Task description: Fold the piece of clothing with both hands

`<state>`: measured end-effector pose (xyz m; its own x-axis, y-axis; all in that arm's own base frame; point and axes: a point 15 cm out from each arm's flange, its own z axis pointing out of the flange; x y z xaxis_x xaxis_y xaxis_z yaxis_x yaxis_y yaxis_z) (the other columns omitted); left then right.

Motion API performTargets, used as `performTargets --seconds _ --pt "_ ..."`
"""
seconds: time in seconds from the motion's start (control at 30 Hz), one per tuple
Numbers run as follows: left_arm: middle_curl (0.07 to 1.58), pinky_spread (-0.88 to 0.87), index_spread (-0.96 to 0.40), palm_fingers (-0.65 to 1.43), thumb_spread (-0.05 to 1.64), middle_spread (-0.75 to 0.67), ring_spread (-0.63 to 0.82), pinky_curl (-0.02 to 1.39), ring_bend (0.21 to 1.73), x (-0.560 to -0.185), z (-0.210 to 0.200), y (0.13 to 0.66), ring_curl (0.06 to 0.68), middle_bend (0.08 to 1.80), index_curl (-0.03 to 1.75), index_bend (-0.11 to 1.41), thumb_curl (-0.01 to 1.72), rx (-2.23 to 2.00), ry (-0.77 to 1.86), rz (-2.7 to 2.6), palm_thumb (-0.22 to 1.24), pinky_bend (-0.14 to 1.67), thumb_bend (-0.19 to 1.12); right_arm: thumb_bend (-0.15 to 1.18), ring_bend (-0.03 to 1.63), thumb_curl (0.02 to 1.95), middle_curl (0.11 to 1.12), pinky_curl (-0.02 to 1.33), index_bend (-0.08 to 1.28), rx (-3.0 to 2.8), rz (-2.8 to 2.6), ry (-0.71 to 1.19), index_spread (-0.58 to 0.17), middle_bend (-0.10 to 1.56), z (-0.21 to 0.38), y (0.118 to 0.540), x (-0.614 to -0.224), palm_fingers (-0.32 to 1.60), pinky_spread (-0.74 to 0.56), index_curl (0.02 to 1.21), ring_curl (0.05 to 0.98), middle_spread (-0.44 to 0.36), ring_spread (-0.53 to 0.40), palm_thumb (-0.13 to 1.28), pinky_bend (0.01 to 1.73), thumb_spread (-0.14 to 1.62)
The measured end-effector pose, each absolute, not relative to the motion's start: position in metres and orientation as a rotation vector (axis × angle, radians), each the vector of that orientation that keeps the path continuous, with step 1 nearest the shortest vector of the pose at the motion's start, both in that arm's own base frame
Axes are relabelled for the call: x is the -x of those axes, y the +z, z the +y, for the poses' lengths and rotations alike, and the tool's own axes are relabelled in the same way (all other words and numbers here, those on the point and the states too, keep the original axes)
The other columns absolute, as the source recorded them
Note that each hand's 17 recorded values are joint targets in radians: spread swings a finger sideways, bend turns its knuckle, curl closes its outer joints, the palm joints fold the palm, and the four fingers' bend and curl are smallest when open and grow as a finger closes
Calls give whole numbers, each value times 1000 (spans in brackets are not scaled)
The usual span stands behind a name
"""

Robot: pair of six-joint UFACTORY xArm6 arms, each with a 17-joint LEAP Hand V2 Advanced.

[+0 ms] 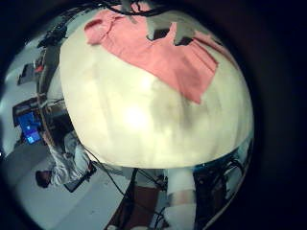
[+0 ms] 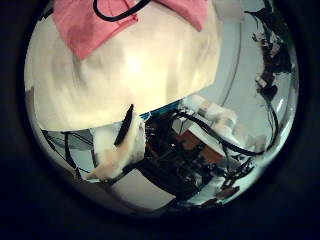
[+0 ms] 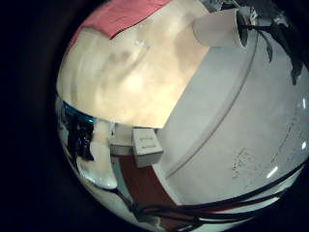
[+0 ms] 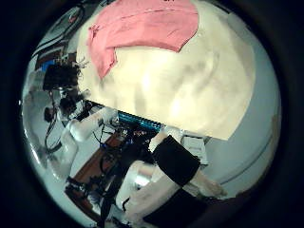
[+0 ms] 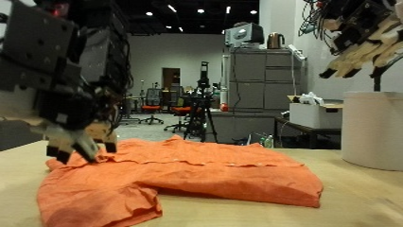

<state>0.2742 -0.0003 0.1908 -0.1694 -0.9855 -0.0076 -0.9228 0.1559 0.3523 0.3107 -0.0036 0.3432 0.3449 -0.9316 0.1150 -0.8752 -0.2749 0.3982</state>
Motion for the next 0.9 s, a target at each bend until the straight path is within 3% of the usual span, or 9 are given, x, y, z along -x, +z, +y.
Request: performTargets --seconds 0.3,0.57,0.7,0.77,0.9 --pt "254 476 182 -102 1055 401 535 337 449 -303 15 145 229 162 245 124 280 -1881 -535 -2292 320 340 -31 -11 249 212 323 319 169 -2201 -1564 -239 -317 186 -1 329 -315 145 271 299 256 78 175 422 305 1356" --pt "292 448 181 48 1014 280 491 317 448 -317 24 130 228 265 236 154 291 -1873 -588 -2333 332 280 -23 -9 247 209 319 318 169 -2200 -1559 -276 -317 188 7 322 -318 145 275 301 257 77 176 427 306 1371" --pt "326 225 94 380 988 85 270 308 488 -316 22 132 225 363 266 174 308 -1871 -612 -2323 398 283 -14 -10 247 209 318 317 168 -2198 -1551 -279 -317 188 9 318 -322 145 275 301 257 74 176 421 305 1376" --pt "348 -39 -7 753 977 -67 66 347 557 -314 22 133 228 452 248 127 317 -1859 -648 -2332 442 506 -10 -8 246 209 319 317 168 -2196 -1552 -283 -315 190 10 317 -323 147 275 301 257 68 176 425 305 1376" --pt "410 -433 -213 1128 967 -327 -301 430 630 -315 27 131 257 595 256 179 338 -1864 -699 -2369 570 785 5 -8 254 206 321 314 163 -2200 -1545 -282 -313 192 12 310 -328 154 273 298 259 65 176 430 299 1378"
